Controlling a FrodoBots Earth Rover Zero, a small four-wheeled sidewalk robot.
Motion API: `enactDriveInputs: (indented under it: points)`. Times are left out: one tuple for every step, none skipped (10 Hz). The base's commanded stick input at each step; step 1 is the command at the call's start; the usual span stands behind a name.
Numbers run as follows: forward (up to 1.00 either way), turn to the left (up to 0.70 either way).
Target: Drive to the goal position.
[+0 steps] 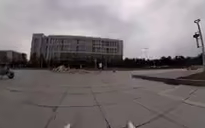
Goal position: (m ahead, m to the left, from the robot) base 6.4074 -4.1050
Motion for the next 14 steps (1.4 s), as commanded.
enactDriveInputs:
  points:
    - [0.70, 0.00]
    - [0.70, 0.00]
    - [0.70, 0.00]
    - [0.18, 0.00]
    - [0.00, 0.00]
    - [0.00, 0.00]
    - [0.00, 0.00]
    - [0.00, 0.00]
    - [0.00, 0.00]
    - [0.09, 0.00]
    - [0.36, 0.00]
    - [0.69, 0.00]
    - [0.70, 0.00]
    - [0.70, 0.00]
